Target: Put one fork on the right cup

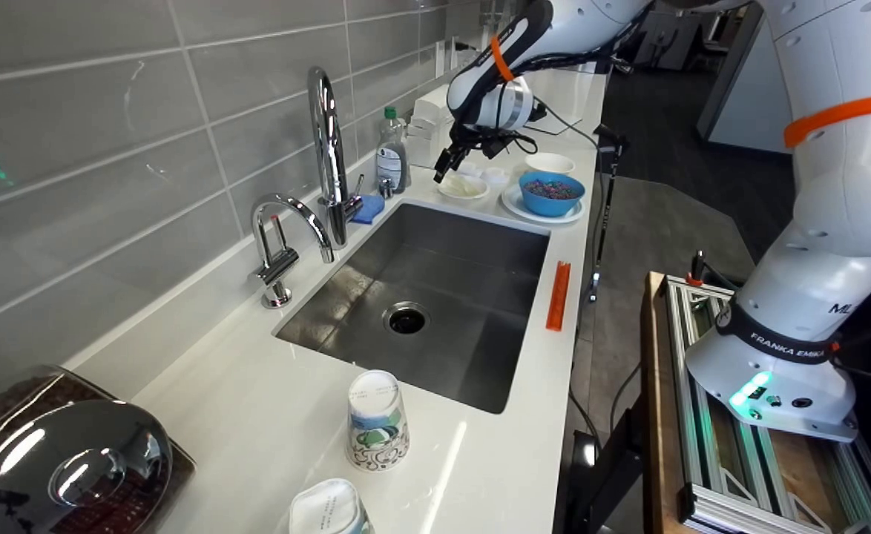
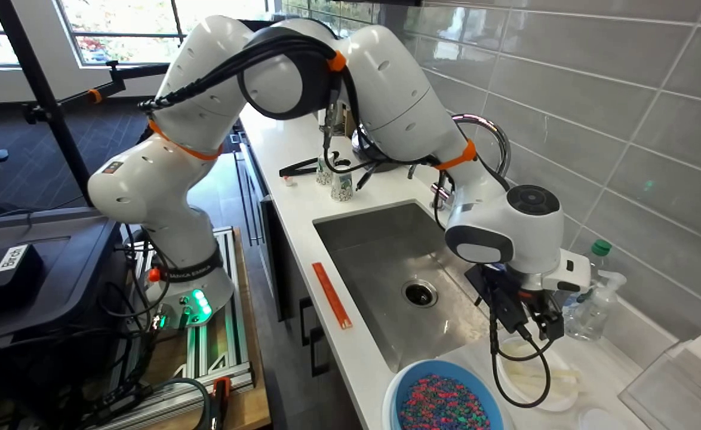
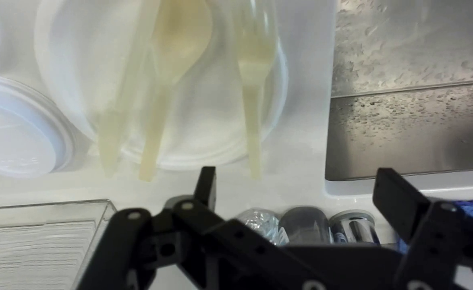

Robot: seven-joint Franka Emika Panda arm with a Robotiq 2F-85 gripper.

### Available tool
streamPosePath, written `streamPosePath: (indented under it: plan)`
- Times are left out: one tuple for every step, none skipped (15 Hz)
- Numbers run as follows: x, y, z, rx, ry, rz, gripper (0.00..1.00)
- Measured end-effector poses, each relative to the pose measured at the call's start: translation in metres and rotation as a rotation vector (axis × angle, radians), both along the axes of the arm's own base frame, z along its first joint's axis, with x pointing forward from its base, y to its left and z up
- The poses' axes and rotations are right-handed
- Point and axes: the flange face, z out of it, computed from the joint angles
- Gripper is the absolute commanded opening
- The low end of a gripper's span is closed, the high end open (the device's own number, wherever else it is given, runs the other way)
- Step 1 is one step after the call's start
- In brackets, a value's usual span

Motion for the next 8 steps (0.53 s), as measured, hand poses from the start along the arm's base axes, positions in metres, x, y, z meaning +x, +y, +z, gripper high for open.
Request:
streamPosePath:
  plan:
    - [0.0,-0.004,-0.003,-0.002,0.001,-0.001,1.0]
    - [0.001,-0.008,-0.007,-0.005,0.003,-0.002,1.0]
    - [0.001,-0.012,-0.01,-0.007,0.005,-0.002,1.0]
    - [0.002,-0.016,-0.014,-0.009,0.007,-0.002,1.0]
    - [0.001,-0.019,-0.017,-0.011,0.009,-0.002,1.0]
    - [0.001,-0.022,-0.021,-0.013,0.012,-0.002,0.99]
    - [0.001,-0.025,-0.024,-0.017,0.015,0.0,0.94]
    - [0.002,-0.028,-0.027,-0.02,0.018,0.002,0.91]
